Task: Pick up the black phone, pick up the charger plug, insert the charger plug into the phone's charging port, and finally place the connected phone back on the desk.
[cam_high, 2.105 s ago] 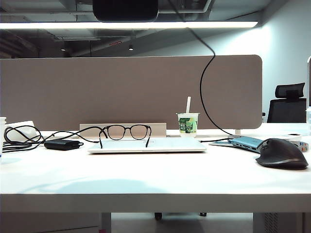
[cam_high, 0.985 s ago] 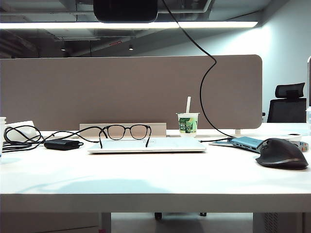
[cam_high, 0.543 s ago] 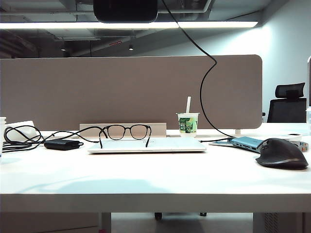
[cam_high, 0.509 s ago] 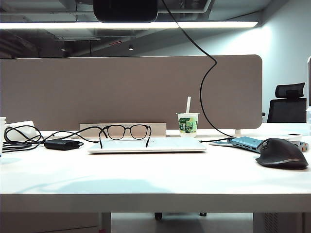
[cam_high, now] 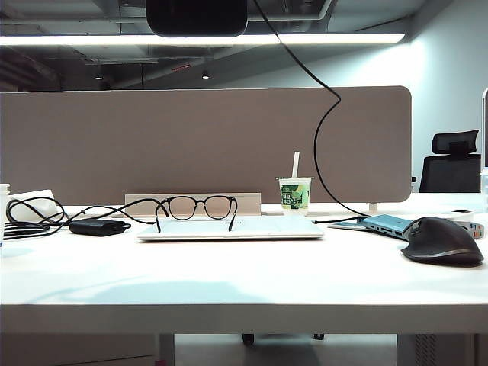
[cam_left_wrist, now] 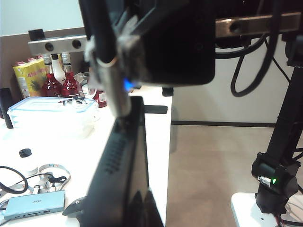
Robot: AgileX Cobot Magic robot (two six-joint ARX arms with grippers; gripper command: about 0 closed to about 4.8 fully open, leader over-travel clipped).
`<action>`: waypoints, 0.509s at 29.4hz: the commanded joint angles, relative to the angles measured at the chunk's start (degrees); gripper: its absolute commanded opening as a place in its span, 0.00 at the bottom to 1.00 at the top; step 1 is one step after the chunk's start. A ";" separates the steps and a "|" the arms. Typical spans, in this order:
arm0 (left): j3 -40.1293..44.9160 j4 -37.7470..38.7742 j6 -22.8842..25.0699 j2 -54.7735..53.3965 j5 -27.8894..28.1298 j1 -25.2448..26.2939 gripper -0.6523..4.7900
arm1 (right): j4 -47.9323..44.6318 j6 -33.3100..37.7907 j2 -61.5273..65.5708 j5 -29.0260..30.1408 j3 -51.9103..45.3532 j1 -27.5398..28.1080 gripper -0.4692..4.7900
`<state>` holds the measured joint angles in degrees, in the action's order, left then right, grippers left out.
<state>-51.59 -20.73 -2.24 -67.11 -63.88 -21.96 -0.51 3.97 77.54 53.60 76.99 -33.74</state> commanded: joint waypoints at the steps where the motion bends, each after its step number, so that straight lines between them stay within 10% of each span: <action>1: -0.44 -2.14 -0.15 0.33 -0.20 0.02 0.11 | 2.03 -1.70 -0.33 0.35 0.28 -0.02 0.08; 15: -0.44 -2.32 -0.15 0.33 1.09 0.04 0.11 | 2.10 -4.46 -0.33 0.35 0.28 -0.02 0.08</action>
<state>-51.59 -20.38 -2.24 -67.13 -63.37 -21.96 1.17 -0.14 77.41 53.58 77.10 -33.71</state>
